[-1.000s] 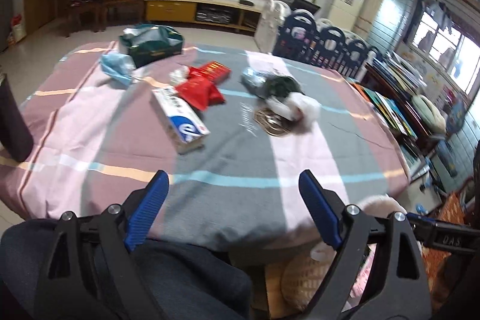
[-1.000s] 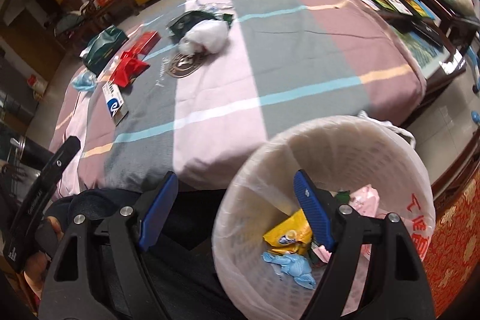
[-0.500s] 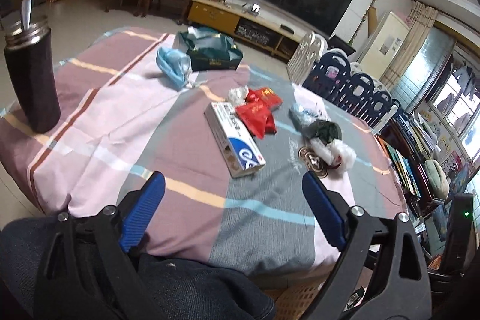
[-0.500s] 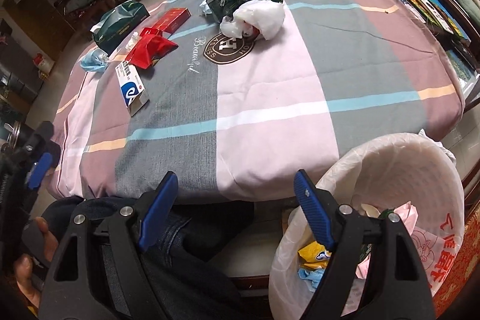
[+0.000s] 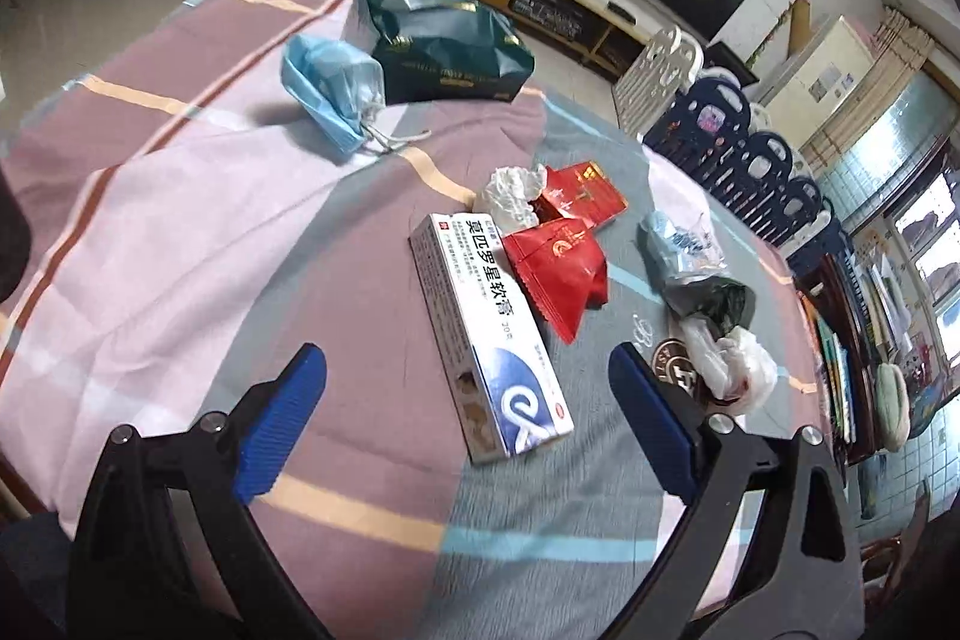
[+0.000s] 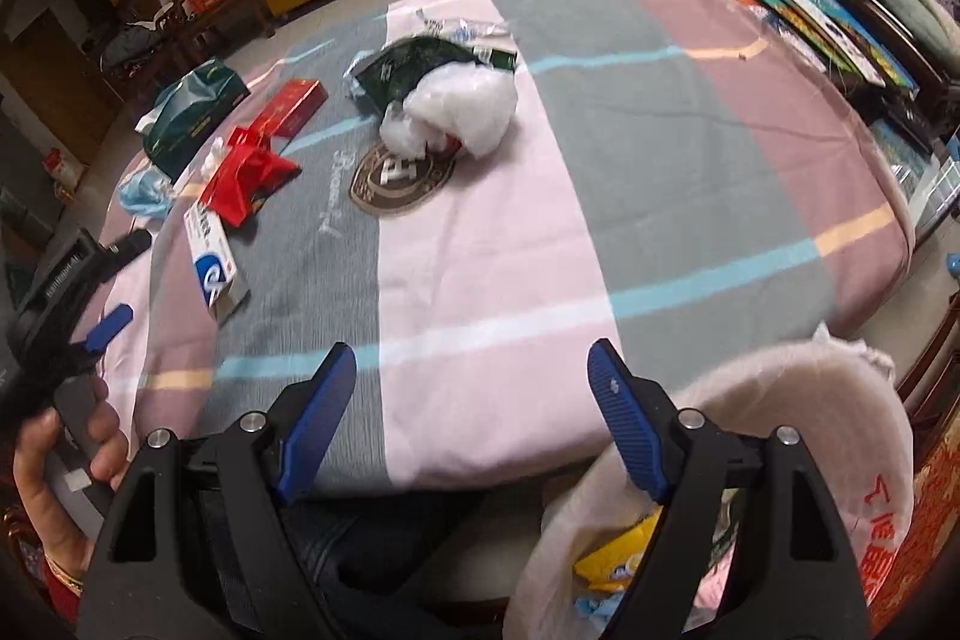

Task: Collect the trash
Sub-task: 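Move both tools back over the table toward the white plastic bag and ointment box, then grasp the white plastic bag with the right tool and lift it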

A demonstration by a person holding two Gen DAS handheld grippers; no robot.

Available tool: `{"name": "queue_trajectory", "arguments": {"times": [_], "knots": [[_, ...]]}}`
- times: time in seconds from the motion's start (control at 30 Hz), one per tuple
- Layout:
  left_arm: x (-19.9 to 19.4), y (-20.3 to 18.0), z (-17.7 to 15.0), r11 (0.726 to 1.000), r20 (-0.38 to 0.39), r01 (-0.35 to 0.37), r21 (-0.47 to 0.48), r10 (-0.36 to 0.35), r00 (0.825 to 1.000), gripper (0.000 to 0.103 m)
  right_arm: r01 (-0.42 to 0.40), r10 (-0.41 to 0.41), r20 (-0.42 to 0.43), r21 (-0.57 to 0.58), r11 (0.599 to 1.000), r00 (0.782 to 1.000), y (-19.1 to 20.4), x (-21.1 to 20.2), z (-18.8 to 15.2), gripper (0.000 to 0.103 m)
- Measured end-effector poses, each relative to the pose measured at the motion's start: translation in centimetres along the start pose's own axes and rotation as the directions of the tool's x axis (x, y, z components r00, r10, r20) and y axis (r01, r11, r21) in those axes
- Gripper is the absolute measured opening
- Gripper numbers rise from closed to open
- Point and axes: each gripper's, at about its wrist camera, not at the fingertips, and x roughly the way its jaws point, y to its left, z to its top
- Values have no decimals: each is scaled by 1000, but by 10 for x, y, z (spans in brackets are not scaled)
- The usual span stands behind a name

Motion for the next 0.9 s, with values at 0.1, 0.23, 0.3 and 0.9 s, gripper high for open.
{"name": "queue_trajectory", "arguments": {"times": [0.1,0.23,0.3,0.9], "knots": [[22,-12,5,999,-41,-30,44,32,999,95,26,-25,50,-10,1000,998,10,15,28,78],[44,-24,6,990,-61,-95,100,102,993,95,81,-77,95,-40,996,993,37,47,73,78],[49,-22,3,990,-64,-92,108,100,993,95,128,-120,106,-75,989,987,51,68,92,79],[44,-16,-4,994,-75,-34,103,42,996,95,-396,529,-171,486,780,832,-22,91,73,63]]}}
